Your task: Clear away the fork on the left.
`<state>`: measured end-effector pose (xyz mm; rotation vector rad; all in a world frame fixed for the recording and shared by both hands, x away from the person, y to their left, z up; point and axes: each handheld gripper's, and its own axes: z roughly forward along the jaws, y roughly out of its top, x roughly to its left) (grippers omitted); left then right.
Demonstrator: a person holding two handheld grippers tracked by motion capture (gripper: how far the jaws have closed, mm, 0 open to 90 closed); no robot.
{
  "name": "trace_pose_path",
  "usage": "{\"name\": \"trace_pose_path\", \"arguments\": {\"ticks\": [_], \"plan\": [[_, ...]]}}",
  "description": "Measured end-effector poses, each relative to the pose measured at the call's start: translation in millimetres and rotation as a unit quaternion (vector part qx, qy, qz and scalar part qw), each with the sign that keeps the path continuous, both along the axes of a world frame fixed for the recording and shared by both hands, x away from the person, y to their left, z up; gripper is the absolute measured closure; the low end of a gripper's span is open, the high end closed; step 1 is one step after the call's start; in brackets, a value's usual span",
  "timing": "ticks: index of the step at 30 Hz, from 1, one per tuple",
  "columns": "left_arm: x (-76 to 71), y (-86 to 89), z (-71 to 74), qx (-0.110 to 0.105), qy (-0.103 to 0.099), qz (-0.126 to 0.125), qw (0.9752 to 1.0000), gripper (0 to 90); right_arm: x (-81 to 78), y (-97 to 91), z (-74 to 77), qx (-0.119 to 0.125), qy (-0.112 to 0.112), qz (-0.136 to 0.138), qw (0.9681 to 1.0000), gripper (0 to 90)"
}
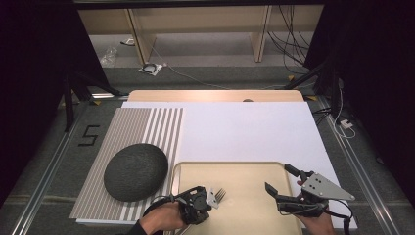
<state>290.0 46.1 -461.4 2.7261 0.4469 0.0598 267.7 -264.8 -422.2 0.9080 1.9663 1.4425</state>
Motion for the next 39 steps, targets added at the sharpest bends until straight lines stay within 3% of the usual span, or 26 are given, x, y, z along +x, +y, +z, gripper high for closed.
{"name": "trace_pose_path", "arguments": {"ticks": [17, 39], "plan": [[12.9, 24.3, -0.7, -0.003, -0.008, 0.051, 0.9987, 89.2, 0.1, 0.0, 0.1, 0.002, -0.001, 0.001, 1.0, 16.5], [19.3, 47.5, -1.2, -0.005, -0.014, 0.084, 0.9964, 89.2, -0.2, -0.2, 0.3, 0.001, -0.001, 0.0, 1.0, 16.5]]}}
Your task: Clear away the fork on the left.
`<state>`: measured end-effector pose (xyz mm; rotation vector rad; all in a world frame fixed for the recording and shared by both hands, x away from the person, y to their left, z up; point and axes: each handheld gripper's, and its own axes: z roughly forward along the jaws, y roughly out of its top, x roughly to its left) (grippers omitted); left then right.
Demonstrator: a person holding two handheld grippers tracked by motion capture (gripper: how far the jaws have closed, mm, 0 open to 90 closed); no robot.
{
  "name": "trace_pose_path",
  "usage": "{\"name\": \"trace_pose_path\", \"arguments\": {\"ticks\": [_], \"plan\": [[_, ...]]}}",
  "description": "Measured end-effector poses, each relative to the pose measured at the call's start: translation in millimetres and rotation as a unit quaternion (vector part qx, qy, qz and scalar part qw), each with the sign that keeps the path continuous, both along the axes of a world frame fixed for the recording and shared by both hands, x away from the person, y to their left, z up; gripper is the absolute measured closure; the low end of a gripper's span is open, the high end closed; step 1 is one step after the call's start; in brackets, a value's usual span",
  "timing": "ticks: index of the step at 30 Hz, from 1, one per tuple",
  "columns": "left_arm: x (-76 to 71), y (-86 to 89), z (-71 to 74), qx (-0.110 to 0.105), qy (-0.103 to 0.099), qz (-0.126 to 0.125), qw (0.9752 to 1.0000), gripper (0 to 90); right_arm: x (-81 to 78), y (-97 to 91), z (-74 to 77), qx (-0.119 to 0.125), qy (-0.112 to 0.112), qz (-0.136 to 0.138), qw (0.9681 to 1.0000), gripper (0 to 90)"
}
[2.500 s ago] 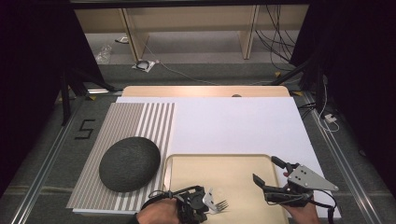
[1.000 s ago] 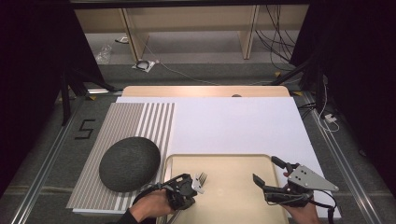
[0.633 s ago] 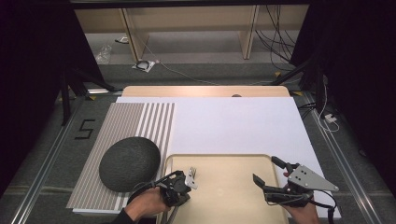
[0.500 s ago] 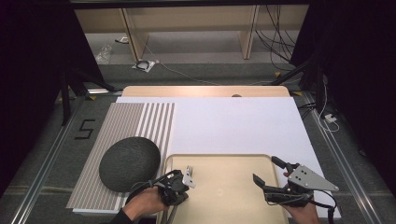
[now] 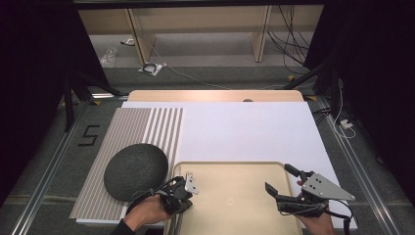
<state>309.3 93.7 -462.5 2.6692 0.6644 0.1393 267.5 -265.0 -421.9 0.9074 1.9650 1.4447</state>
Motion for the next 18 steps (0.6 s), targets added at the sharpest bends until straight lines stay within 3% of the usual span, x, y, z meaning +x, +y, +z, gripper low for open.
{"name": "trace_pose_path", "arguments": {"ticks": [18], "plan": [[-0.7, 7.5, -0.6, -0.005, -0.001, 0.008, 1.0, 89.0, 0.0, 0.1, -0.1, -0.001, 0.0, 0.0, 1.0, 16.5]]}}
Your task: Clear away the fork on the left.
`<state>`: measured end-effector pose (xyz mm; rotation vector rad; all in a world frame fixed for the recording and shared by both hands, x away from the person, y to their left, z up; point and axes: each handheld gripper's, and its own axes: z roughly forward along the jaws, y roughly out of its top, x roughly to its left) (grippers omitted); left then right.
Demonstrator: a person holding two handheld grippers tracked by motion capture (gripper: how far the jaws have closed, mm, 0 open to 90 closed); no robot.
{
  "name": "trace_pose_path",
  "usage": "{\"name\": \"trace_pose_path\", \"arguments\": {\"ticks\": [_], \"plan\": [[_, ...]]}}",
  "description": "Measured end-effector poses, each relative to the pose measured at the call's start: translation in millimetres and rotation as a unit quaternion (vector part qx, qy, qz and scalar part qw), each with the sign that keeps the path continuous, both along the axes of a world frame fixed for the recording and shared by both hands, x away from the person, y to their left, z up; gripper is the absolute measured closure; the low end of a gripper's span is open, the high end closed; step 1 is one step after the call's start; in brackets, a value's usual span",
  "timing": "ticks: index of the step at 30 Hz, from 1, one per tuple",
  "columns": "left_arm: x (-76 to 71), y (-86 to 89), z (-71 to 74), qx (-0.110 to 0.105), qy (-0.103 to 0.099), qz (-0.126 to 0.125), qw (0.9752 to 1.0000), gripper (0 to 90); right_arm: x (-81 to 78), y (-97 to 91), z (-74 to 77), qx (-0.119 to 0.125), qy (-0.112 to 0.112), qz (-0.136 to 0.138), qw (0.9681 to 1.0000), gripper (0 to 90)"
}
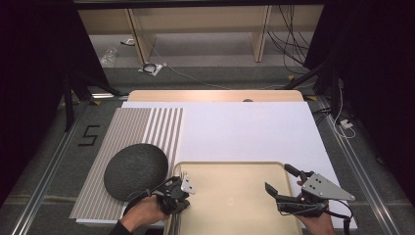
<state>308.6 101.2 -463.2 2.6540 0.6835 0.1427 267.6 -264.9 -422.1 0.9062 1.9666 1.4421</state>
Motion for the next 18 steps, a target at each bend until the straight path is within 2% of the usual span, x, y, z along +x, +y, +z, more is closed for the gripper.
{"name": "trace_pose_path", "arguments": {"ticks": [11, 14, 18], "plan": [[0.1, 2.5, 0.3, -0.006, -0.002, 0.002, 1.0, 86.6, 0.0, 0.0, 0.0, -0.001, -0.001, 0.0, 1.0, 16.5], [0.5, 3.8, 2.1, -0.015, -0.007, 0.004, 0.9999, 82.3, 0.1, 0.1, -0.1, 0.0, 0.0, 0.0, 1.0, 16.6], [1.6, 5.1, 6.7, -0.048, -0.005, 0.017, 0.9987, 70.5, 0.2, 0.2, -0.1, 0.0, 0.0, 0.001, 1.0, 16.5]]}}
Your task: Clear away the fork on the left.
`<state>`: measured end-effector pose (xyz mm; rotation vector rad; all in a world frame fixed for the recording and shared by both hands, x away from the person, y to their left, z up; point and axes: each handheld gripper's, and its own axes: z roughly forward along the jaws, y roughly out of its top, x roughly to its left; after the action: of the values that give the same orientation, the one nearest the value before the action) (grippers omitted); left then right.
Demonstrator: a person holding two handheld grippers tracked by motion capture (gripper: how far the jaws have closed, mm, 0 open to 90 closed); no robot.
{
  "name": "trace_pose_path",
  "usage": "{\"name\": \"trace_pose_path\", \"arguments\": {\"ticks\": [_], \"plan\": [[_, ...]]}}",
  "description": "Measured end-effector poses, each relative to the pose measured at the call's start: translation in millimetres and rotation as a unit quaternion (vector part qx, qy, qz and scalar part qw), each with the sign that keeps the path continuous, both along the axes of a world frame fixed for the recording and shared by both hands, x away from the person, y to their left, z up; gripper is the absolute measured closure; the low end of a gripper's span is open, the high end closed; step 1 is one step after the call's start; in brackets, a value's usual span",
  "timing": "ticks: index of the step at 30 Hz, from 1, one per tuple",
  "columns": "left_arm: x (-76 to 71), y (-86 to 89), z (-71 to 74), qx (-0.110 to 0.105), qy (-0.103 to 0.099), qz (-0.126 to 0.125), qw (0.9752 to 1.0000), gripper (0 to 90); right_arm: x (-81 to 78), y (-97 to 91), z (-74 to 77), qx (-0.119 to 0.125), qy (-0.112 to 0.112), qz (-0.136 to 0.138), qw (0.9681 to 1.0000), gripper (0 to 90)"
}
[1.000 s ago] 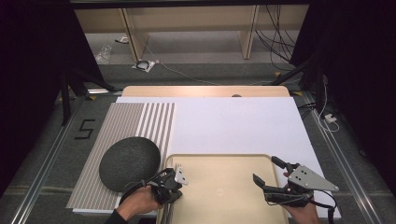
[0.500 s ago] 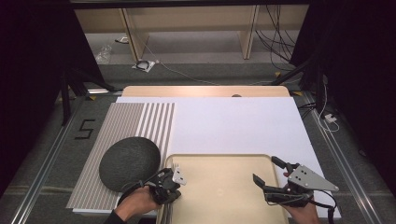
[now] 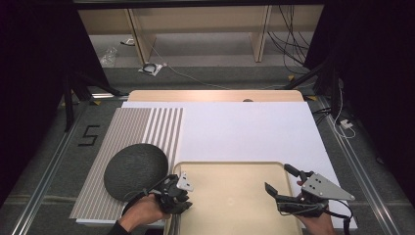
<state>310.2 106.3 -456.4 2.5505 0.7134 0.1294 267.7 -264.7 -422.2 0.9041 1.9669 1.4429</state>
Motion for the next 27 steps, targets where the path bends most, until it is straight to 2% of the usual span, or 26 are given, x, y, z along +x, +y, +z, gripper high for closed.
{"name": "trace_pose_path", "arguments": {"ticks": [5, 8, 12, 16, 21, 27], "plan": [[1.0, 2.3, 6.2, -0.038, -0.014, 0.022, 0.9989, 53.9, 0.0, -0.1, 0.0, 0.001, 0.0, 0.0, 1.0, 16.5], [0.9, 4.3, 8.5, -0.049, -0.025, 0.035, 0.9979, 47.1, 0.0, 0.0, -0.1, 0.0, 0.0, 0.0, 1.0, 16.5], [0.3, 7.8, 11.5, -0.062, -0.03, 0.054, 0.9962, 40.7, -0.1, -0.1, -0.1, 0.001, 0.001, -0.001, 1.0, 16.6], [0.2, 12.5, 15.2, -0.077, -0.043, 0.077, 0.9931, 34.4, 0.2, 0.1, -0.3, 0.0, 0.0, 0.0, 1.0, 16.5], [1.3, 19.3, 18.3, -0.092, -0.062, 0.106, 0.9882, 27.8, 0.0, 0.2, -0.2, 0.0, 0.001, -0.001, 1.0, 16.6], [2.5, 27.9, 21.1, -0.11, -0.077, 0.131, 0.9823, 24.5, 0.0, 0.0, -0.1, 0.001, 0.0, -0.001, 1.0, 16.5]]}}
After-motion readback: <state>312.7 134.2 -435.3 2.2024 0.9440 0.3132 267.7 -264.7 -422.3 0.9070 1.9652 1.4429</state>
